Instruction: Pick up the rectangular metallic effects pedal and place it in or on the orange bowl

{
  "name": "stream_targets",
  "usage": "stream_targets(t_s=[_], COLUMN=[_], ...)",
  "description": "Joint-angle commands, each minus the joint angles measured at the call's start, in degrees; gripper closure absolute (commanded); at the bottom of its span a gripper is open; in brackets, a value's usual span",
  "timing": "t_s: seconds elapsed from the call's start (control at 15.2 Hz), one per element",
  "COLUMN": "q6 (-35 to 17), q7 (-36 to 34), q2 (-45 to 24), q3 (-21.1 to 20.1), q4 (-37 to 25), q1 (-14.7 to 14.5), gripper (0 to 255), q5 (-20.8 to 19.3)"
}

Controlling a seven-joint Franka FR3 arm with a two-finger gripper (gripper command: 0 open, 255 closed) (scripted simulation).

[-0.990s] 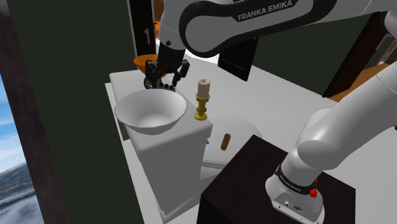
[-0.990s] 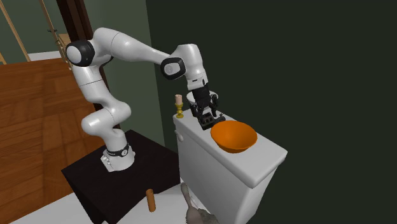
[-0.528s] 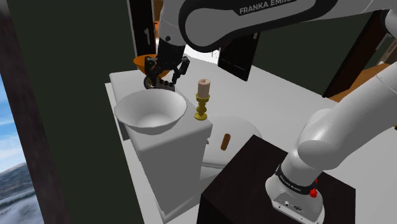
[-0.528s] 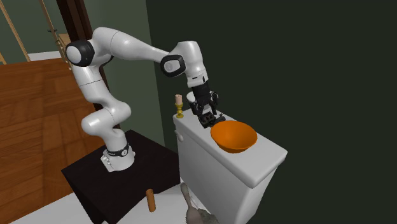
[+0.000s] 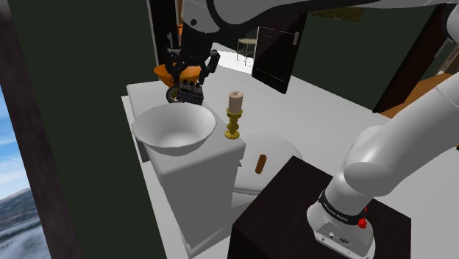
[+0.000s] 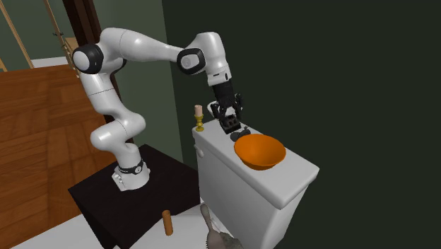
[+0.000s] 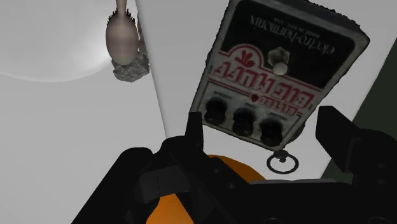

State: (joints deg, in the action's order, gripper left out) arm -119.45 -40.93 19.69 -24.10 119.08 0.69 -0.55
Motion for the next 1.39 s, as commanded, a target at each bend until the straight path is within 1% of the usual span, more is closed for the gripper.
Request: stream_targets(t_s=[0.0,1.12,1.32], q6=[1.4,14.3,15.1], q7=[0.2,0.9,2.3], q2=[-0.1,-2.6,-8.3], q3=[0.1,0.3,0.7], q4=[-1.5,-16.8,-23.0], q1=[0.1,0.7,2.0], gripper=[255,255,255], q5=[0.0,-0.8,-2.7])
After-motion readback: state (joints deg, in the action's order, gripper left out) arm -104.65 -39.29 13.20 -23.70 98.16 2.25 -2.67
